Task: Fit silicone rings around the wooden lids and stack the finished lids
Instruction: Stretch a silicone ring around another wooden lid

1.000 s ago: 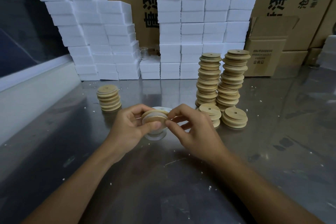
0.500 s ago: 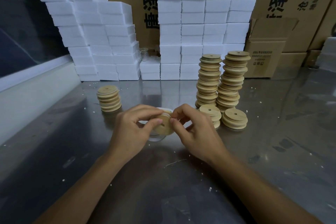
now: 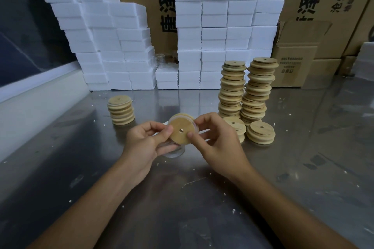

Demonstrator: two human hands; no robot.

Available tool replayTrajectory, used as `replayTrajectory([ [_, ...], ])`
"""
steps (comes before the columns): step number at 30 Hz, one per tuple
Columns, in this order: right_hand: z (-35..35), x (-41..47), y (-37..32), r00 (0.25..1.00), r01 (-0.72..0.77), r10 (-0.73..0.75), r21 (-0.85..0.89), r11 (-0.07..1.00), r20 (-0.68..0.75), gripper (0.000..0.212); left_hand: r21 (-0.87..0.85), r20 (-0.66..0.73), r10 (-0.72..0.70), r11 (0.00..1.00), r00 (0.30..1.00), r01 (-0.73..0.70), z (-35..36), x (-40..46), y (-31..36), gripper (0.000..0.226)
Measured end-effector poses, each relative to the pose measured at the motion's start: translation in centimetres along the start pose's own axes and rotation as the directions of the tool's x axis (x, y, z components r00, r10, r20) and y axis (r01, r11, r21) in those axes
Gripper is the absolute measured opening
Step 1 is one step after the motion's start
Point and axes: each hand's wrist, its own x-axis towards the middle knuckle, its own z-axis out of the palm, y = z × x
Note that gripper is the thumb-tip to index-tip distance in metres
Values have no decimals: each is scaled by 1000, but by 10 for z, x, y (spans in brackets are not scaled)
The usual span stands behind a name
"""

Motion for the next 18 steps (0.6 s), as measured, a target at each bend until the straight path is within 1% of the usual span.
replayTrajectory([
  [2, 1, 0, 0, 999, -49, 50, 69, 996, -16, 17, -27, 13, -64, 998, 998, 64, 2, -1, 1, 22],
  [4, 2, 0, -1, 994, -93, 98, 131, 987, -38, 13, -19, 25, -103, 994, 994, 104, 3, -1, 1, 23],
  [10, 2, 3, -6, 963, -200, 247, 327, 924, -108, 4, 43, 108, -148, 989, 983, 144, 2, -2, 4, 27],
  [14, 0, 1, -9, 940, -269, 331, 413, 870, -85, 18, -21, 67, -128, 991, 990, 130, 2, 0, 1, 22],
  [18, 5, -1, -12, 916, -343, 399, 454, 822, -30, 19, -97, 50, -125, 987, 991, 129, 2, 0, 2, 21],
])
